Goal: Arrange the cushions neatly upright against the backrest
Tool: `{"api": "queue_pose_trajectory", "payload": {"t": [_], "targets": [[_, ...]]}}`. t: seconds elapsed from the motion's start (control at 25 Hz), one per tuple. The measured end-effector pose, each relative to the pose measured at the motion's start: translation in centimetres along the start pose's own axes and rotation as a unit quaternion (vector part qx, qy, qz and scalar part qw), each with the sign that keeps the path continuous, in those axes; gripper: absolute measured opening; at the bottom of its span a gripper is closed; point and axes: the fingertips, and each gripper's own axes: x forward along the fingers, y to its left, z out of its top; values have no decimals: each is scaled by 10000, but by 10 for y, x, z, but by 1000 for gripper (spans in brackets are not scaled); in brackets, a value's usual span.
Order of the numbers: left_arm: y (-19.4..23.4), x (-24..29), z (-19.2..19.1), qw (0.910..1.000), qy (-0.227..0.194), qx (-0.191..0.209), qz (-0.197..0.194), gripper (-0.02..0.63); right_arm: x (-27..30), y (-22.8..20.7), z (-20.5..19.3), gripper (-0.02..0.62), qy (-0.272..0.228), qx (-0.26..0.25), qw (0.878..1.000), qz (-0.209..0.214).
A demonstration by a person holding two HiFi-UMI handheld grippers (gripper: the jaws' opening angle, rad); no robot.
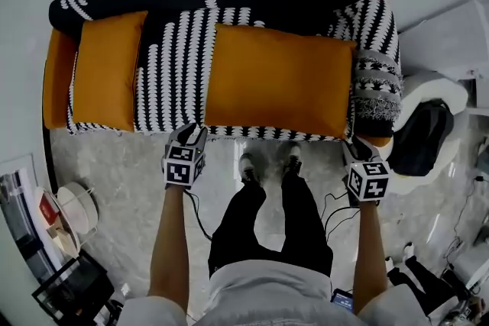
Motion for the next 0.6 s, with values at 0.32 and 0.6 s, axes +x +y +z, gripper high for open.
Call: {"api": "queue_pose_trajectory", "payload": {"t": [0.32, 0.6], "targets": [[3, 60, -51, 9995, 296, 4, -104, 153, 51, -28, -54, 143, 254, -8, 9995, -209], [11, 89, -85, 9991, 420, -23, -50, 170, 81, -48, -90, 144, 374, 18, 9986, -384]]}}
